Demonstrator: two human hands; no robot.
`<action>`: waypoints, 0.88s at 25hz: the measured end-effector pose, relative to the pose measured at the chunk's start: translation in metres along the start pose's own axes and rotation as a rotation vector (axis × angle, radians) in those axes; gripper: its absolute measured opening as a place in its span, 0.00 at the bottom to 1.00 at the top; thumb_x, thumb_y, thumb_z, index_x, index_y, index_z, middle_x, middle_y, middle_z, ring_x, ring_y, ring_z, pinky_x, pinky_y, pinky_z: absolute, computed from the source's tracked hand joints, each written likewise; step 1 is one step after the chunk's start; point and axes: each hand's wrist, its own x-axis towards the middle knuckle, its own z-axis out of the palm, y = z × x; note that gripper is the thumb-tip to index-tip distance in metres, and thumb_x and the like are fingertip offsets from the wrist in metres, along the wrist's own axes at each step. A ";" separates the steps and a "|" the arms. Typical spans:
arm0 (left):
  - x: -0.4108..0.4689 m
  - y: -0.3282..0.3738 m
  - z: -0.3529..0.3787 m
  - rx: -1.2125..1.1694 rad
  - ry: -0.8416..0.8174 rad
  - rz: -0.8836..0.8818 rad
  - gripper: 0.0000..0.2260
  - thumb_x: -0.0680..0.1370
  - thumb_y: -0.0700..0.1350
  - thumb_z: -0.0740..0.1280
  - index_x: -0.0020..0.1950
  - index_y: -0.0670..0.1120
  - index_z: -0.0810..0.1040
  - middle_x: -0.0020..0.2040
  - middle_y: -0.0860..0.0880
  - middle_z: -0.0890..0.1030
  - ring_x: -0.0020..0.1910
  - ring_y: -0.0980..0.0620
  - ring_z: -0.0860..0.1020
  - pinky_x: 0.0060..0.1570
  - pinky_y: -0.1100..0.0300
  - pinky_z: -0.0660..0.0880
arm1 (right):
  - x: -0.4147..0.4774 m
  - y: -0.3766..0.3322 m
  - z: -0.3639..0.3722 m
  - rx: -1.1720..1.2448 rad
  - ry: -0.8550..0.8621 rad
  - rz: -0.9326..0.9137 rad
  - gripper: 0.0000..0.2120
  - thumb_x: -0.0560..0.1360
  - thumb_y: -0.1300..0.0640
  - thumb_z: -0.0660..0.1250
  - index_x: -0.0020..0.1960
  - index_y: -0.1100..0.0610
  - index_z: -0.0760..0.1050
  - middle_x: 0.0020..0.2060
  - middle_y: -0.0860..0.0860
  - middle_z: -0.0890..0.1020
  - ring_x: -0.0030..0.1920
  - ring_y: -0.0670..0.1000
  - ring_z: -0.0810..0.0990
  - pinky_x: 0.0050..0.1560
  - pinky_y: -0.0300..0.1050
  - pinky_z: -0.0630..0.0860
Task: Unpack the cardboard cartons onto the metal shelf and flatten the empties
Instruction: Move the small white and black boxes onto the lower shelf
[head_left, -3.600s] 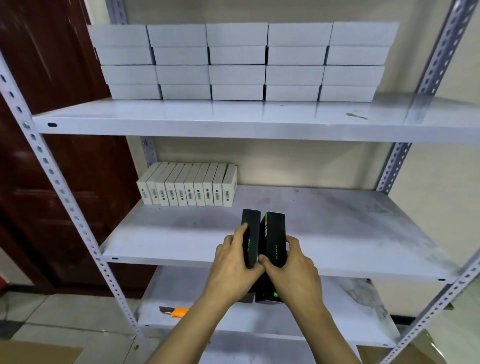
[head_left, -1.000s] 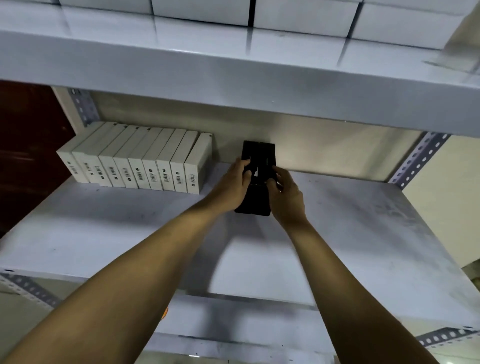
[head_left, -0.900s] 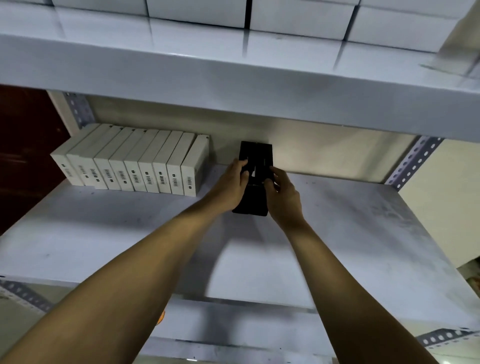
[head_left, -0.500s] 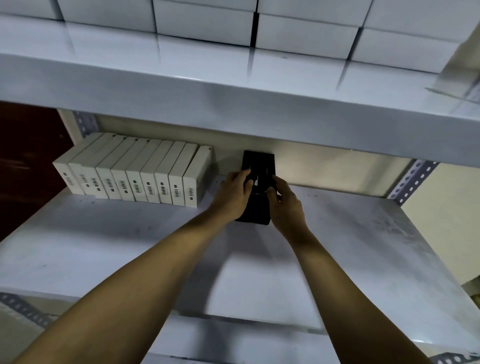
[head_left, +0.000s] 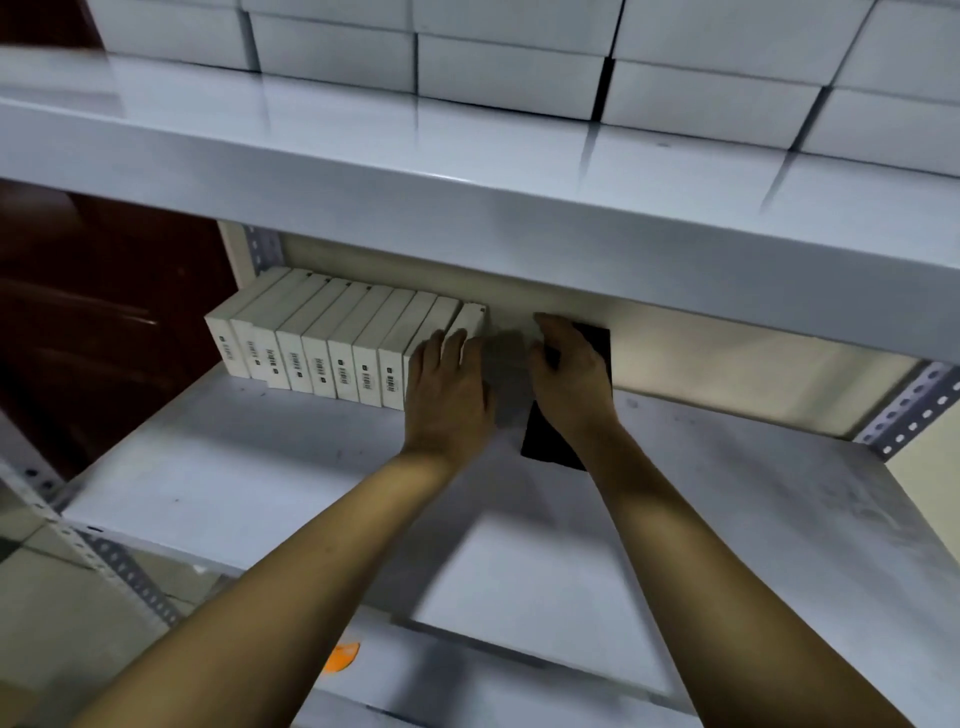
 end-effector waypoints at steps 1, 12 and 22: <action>-0.001 -0.007 -0.001 0.028 -0.013 -0.024 0.20 0.79 0.44 0.61 0.70 0.41 0.72 0.70 0.41 0.74 0.71 0.38 0.68 0.72 0.43 0.63 | 0.004 -0.008 0.009 0.006 -0.050 0.009 0.18 0.83 0.57 0.61 0.72 0.54 0.73 0.64 0.54 0.81 0.61 0.55 0.80 0.58 0.40 0.73; -0.019 -0.045 -0.004 0.046 -0.142 -0.030 0.26 0.78 0.42 0.66 0.76 0.41 0.68 0.75 0.42 0.69 0.76 0.35 0.63 0.72 0.40 0.64 | 0.057 -0.019 0.094 -0.064 -0.326 0.341 0.10 0.81 0.56 0.62 0.57 0.62 0.76 0.52 0.59 0.81 0.49 0.57 0.82 0.38 0.42 0.75; -0.018 -0.045 -0.005 0.017 -0.182 -0.029 0.28 0.77 0.41 0.65 0.78 0.42 0.64 0.78 0.43 0.65 0.77 0.37 0.61 0.71 0.44 0.63 | 0.059 -0.016 0.097 -0.053 -0.336 0.338 0.10 0.83 0.56 0.61 0.58 0.60 0.76 0.49 0.57 0.80 0.40 0.51 0.77 0.31 0.40 0.67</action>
